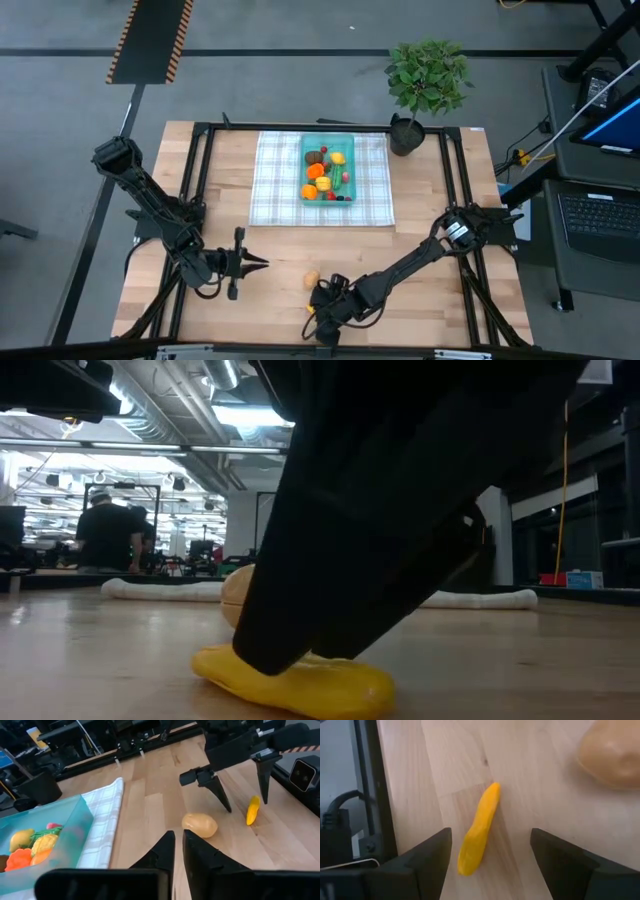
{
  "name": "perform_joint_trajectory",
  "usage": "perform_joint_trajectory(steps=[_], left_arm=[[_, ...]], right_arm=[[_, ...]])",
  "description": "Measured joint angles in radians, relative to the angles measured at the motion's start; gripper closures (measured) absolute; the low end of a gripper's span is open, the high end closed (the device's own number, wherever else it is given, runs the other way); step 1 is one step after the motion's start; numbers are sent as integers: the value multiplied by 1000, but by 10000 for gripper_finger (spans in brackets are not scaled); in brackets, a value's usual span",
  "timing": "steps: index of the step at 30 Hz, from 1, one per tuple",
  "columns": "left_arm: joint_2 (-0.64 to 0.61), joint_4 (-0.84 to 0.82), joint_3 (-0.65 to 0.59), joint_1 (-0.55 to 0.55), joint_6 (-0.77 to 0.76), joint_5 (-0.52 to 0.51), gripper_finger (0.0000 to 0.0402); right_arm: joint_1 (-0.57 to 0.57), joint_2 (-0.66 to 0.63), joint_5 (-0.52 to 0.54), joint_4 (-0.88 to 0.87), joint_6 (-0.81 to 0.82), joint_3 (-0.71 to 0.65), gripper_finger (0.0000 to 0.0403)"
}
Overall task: Pick and placing Produce into tupperware
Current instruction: Put the yellow corn into the green bin
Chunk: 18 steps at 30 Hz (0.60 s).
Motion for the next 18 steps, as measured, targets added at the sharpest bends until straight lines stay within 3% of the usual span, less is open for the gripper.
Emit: perform_joint_trajectory(steps=[9, 18], left_arm=[[0, 5, 0, 0, -33, 0, 354], [0, 5, 0, 0, -55, 0, 341]], right_arm=[[3, 11, 78, -34, -11, 0, 128], [2, 36, 147, -63, -120, -1, 128]])
